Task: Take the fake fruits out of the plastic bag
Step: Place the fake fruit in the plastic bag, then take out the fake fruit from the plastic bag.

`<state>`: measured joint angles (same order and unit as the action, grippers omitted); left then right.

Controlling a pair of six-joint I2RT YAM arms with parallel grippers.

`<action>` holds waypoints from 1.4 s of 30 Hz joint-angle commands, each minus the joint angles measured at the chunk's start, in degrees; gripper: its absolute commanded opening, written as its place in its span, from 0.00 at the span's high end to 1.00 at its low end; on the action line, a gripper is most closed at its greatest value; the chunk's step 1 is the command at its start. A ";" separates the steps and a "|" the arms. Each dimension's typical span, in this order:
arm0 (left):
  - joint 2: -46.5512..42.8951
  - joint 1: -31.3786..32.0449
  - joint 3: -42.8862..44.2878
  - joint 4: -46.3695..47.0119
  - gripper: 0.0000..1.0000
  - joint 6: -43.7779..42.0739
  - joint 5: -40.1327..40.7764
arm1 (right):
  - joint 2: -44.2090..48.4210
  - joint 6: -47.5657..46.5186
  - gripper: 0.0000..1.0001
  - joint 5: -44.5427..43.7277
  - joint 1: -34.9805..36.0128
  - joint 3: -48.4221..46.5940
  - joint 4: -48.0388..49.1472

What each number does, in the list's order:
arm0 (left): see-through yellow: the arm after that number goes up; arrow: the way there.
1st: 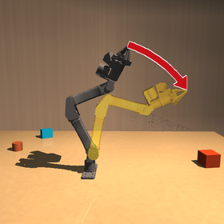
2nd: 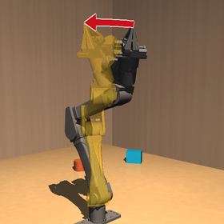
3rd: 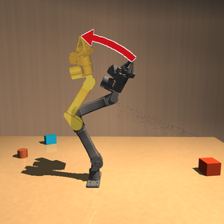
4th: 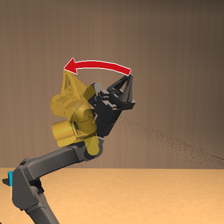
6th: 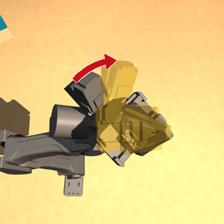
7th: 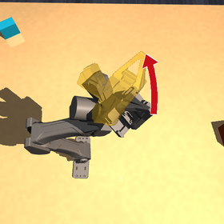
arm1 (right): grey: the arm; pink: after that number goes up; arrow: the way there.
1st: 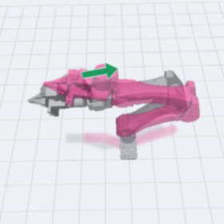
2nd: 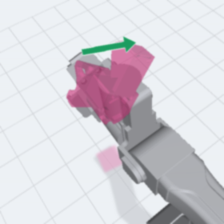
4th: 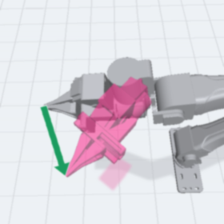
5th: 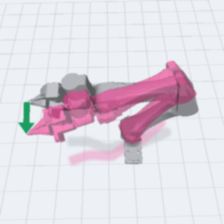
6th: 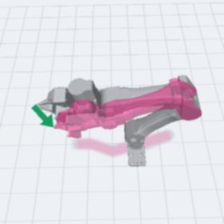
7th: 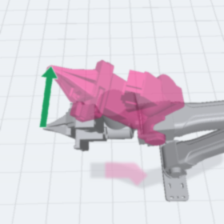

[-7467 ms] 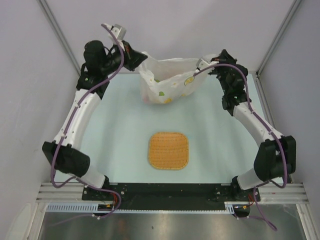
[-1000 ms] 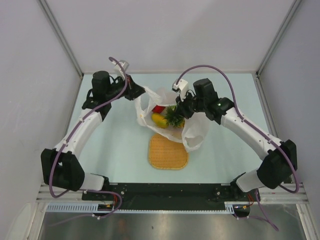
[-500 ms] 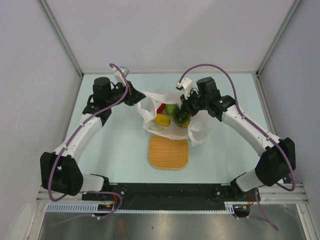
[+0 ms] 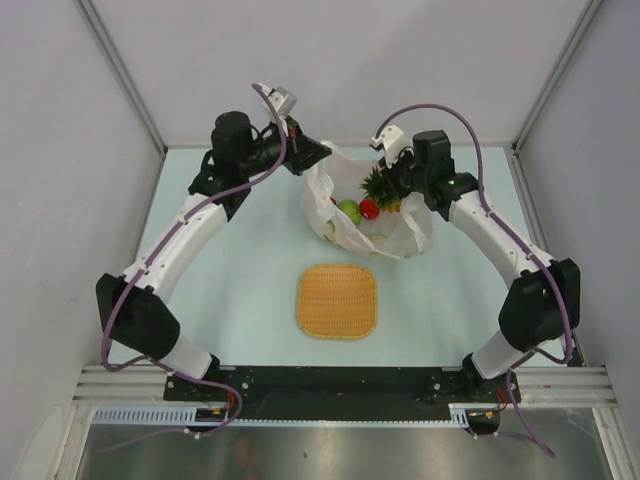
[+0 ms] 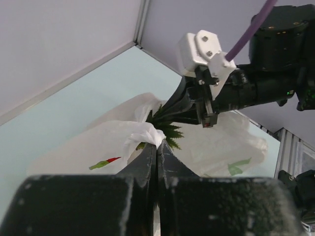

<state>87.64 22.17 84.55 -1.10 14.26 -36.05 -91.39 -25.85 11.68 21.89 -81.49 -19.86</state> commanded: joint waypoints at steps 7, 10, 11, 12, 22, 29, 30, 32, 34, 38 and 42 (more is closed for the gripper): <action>7.46 4.37 0.96 0.93 1.00 -2.22 1.68 | 4.21 5.26 1.00 11.96 -2.11 13.28 -2.21; 8.08 4.90 1.23 0.66 1.00 -1.78 1.34 | 3.59 7.47 1.00 12.49 -2.47 13.64 -1.06; 7.99 4.98 1.05 0.75 1.00 -1.61 1.16 | 3.33 7.74 0.98 12.49 -2.47 13.64 -0.54; 8.16 4.98 0.79 0.75 1.00 -1.26 1.16 | 3.42 7.57 0.91 12.05 -2.55 13.64 -0.27; 8.78 4.90 2.72 0.75 1.00 2.08 1.34 | 16.15 2.73 0.24 5.54 0.16 6.96 -4.74; 9.75 4.28 4.04 0.84 1.00 6.82 1.16 | 16.69 3.17 0.54 9.94 6.94 8.01 -12.65; 9.57 4.19 4.04 0.93 1.00 7.18 1.16 | 16.86 2.82 0.61 10.20 7.20 8.63 -13.88; 9.48 4.02 4.04 0.84 1.00 7.53 1.07 | 17.30 1.68 0.68 11.17 7.29 9.77 -15.55; 9.40 4.02 4.04 0.84 1.00 7.62 0.99 | 16.95 0.19 0.74 11.61 7.64 10.65 -18.19; 8.96 4.02 2.90 2.68 1.00 7.71 1.07 | 16.69 -2.01 0.80 7.14 10.45 13.54 -16.10; 8.08 4.02 1.41 2.25 0.99 7.36 1.42 | 15.64 -6.67 0.73 3.62 13.44 15.57 -12.33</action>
<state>97.30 26.48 86.08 -1.17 20.99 -34.65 -75.13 -27.62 19.07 32.82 -67.13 -35.44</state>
